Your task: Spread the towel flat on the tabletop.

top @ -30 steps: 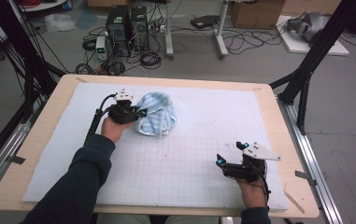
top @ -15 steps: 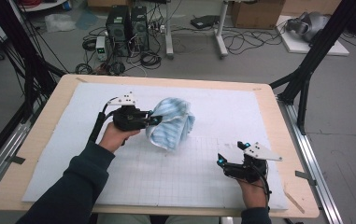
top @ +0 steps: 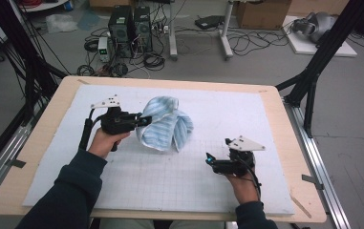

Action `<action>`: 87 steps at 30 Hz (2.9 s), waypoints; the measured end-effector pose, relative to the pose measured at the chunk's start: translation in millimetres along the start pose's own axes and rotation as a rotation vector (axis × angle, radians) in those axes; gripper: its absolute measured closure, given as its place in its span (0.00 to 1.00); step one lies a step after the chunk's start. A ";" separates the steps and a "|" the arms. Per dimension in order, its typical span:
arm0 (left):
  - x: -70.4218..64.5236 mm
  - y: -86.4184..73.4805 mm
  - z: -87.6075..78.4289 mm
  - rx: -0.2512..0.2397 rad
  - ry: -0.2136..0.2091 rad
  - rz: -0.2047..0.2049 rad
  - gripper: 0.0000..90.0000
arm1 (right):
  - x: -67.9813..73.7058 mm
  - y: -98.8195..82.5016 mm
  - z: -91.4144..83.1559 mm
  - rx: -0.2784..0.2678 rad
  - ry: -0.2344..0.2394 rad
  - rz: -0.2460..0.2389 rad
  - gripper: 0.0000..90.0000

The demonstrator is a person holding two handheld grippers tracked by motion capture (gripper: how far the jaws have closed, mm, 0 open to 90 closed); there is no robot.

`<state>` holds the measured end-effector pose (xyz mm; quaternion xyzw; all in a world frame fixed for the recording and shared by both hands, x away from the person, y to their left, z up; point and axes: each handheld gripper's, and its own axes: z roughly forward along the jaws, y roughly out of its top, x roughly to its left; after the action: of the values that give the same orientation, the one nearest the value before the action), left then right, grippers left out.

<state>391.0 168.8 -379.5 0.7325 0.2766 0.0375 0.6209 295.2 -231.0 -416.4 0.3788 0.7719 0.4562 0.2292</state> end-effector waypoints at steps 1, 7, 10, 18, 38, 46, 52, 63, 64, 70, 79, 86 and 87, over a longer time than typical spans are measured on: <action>0.4 -0.1 -0.5 0.000 0.000 0.000 0.83 | 1.1 3.4 6.9 0.009 0.004 -0.006 0.12; 2.6 -0.8 -1.8 0.007 0.011 -0.002 0.83 | -5.2 25.9 59.0 0.051 0.012 -0.042 0.14; 3.1 -1.1 -2.3 0.009 0.010 0.001 0.83 | -9.5 28.3 73.1 0.066 0.025 -0.056 0.19; 4.7 -2.3 -2.7 0.009 0.014 -0.006 0.83 | -16.7 38.2 113.7 0.149 0.060 -0.105 0.33; 21.6 -11.9 -9.8 0.007 0.103 -0.032 0.82 | 0.8 46.6 66.8 0.101 0.250 -0.156 0.96; 26.7 -20.2 2.9 0.046 0.120 -0.041 0.81 | 17.4 32.5 27.8 0.124 0.307 -0.191 0.96; 26.8 -26.7 14.4 0.073 0.124 -0.048 0.78 | 30.2 19.5 10.2 0.128 0.351 -0.201 0.96; 33.7 -26.0 7.8 0.072 0.244 -0.040 0.71 | 42.0 6.6 -7.7 0.135 0.364 -0.206 0.95; 32.7 -25.3 6.8 0.072 0.245 -0.037 0.69 | 41.4 6.4 -7.7 0.136 0.354 -0.206 0.91; 23.9 -31.6 -4.7 0.032 0.242 -0.030 0.53 | 37.1 18.1 -15.3 0.071 0.243 -0.171 0.58; 10.0 -37.3 -24.5 -0.007 0.229 0.003 0.36 | 26.8 46.8 -16.2 -0.031 0.131 -0.111 0.55; 10.2 -41.9 -36.6 -0.020 0.241 0.016 0.34 | 28.4 65.0 13.2 0.010 0.152 -0.122 0.70; 11.2 -41.8 -37.9 -0.026 0.245 0.013 0.35 | 30.5 68.6 20.5 0.022 0.155 -0.135 0.73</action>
<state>370.4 210.7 -413.1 0.7161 0.3452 0.1341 0.5917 316.8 -175.5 -366.2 0.2919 0.8161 0.4591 0.1947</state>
